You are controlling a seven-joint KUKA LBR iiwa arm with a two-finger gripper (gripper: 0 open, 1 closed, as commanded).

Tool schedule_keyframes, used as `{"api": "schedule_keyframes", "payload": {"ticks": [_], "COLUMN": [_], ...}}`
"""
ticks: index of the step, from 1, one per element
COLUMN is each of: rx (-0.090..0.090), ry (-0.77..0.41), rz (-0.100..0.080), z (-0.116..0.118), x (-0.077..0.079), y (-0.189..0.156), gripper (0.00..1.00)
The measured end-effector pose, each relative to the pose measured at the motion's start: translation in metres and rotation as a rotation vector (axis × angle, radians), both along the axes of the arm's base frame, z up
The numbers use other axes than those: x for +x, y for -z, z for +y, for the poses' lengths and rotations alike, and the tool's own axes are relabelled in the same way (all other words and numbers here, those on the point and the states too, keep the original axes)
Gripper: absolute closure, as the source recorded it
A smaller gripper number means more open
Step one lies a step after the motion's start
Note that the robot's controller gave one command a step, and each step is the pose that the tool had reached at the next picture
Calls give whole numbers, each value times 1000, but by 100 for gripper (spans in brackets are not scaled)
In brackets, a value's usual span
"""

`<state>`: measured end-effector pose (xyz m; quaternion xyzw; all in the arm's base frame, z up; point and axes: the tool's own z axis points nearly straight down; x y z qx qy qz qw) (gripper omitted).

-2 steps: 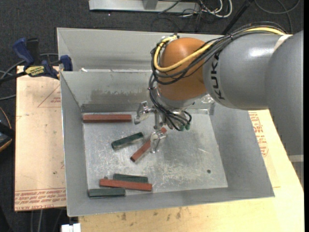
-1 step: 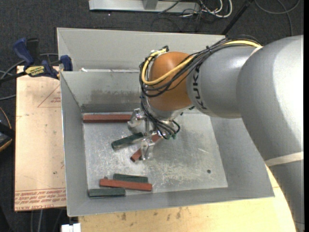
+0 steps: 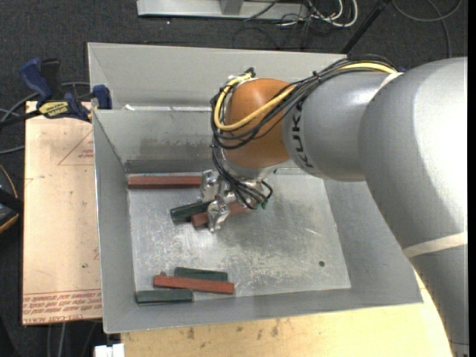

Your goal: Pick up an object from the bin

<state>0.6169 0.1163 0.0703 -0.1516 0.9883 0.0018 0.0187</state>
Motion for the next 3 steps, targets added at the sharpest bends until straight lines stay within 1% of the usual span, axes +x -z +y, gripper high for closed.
{"api": "schedule_keyframes", "payload": {"ticks": [1, 2, 3], "rx": [0, -1, -5], "ry": [-7, -9, -8], "rz": [-1, 3, 17], "z": [0, 0, 0], "x": [0, 0, -1], "y": [-1, -5, -15], "gripper": [100, 100, 100]}}
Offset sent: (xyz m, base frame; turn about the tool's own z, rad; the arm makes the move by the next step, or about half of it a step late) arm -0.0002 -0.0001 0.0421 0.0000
